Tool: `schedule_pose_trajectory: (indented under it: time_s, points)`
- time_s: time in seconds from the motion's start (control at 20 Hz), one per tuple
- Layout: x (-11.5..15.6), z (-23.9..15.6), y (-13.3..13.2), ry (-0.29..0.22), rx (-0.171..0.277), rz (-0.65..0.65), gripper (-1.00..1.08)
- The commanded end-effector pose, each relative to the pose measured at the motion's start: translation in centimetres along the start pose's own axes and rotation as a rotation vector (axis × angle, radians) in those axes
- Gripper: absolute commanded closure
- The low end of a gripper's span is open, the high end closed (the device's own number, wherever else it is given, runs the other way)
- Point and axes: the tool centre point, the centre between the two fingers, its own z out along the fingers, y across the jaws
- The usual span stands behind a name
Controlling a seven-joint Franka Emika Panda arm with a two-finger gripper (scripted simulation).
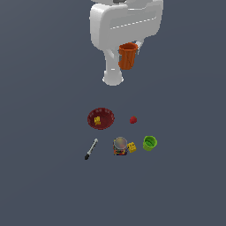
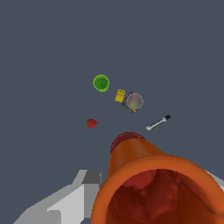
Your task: Pick up a designated object from a clutter of objects.
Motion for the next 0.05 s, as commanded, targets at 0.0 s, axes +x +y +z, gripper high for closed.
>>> schedule_pose_trajectory:
  time_s: [0.0]
  points:
    - [0.11, -0.21, -0.04, 0.000, 0.000, 0.000, 1.08]
